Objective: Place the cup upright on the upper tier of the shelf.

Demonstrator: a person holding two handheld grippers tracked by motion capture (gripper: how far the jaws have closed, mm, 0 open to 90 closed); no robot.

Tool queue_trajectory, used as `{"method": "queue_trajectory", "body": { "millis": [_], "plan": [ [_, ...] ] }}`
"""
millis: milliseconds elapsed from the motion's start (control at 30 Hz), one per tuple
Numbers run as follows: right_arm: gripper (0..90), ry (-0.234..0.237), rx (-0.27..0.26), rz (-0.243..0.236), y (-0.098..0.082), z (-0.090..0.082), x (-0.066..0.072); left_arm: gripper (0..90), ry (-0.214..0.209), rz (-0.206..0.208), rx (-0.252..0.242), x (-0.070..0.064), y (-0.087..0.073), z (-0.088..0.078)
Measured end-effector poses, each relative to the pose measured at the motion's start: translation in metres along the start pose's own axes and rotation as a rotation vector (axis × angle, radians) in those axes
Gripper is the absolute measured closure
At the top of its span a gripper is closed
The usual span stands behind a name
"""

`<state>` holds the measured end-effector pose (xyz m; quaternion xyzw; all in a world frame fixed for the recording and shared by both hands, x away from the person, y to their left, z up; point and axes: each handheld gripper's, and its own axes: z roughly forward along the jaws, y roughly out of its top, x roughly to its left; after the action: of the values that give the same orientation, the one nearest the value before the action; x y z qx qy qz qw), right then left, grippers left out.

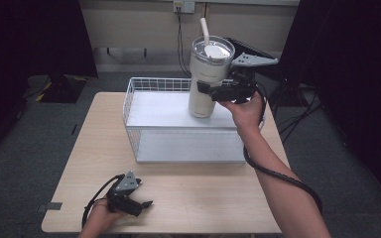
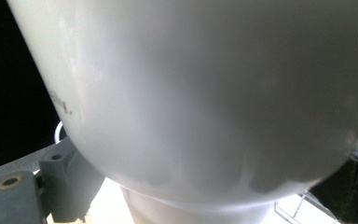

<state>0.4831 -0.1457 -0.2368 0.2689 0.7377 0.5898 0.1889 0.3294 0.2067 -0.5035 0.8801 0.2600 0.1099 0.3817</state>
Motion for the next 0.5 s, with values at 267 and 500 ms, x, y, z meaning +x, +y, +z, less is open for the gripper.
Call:
{"method": "queue_trajectory", "body": {
  "millis": [267, 500],
  "plan": [
    [9.5, -0.016, 0.005, 0.003, -0.002, 0.007, -0.003, 10.1, -0.001, 0.000, 0.000, 0.000, 0.000, 0.000],
    [9.4, -0.037, 0.012, 0.011, -0.005, 0.011, -0.007, 10.1, 0.000, 0.000, 0.000, 0.000, 0.000, 0.000]
  ]
}}
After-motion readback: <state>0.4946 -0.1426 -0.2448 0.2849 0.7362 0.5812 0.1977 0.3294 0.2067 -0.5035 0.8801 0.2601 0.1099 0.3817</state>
